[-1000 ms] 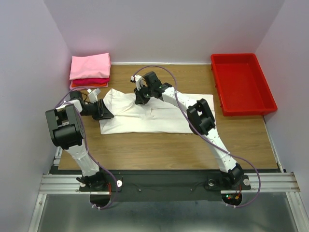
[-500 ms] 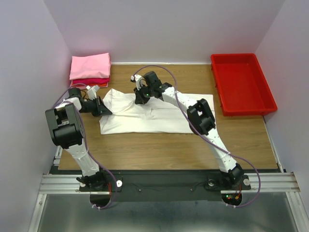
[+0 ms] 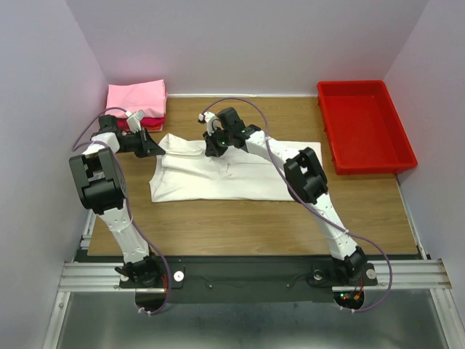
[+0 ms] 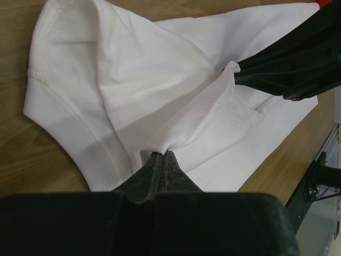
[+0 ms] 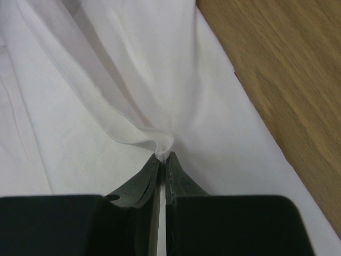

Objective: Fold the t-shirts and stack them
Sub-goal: Fold the tshirt

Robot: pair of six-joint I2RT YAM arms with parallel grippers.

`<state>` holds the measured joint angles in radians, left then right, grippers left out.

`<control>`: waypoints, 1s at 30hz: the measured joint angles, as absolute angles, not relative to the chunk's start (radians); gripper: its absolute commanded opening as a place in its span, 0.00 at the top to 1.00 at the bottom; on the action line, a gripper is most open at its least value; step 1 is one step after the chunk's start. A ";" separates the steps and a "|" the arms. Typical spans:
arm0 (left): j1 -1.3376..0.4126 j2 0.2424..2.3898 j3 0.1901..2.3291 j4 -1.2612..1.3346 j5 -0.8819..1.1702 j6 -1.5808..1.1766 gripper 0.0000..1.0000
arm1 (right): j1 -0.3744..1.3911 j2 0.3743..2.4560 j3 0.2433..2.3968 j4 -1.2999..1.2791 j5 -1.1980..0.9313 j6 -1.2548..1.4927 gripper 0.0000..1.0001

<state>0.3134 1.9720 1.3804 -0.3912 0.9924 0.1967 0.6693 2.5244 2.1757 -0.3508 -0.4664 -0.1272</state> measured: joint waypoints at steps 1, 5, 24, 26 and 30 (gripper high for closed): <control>0.310 1.990 1.397 -0.393 0.993 0.195 1.00 | 0.669 2.523 2.173 -0.350 -0.460 -0.127 1.00; 0.304 2.039 1.438 -0.392 0.995 0.184 1.00 | 0.669 2.517 2.163 -0.346 -0.435 -0.123 0.99; 0.242 2.139 1.587 -0.329 1.014 0.099 0.95 | 0.646 2.473 2.094 -0.303 -0.388 -0.081 0.99; 0.238 2.148 1.597 -0.323 1.013 0.092 0.85 | 0.646 2.473 2.086 -0.302 -0.377 -0.081 0.99; 0.235 2.171 1.605 -0.308 1.005 0.073 0.67 | 0.646 2.473 2.081 -0.301 -0.343 -0.078 0.87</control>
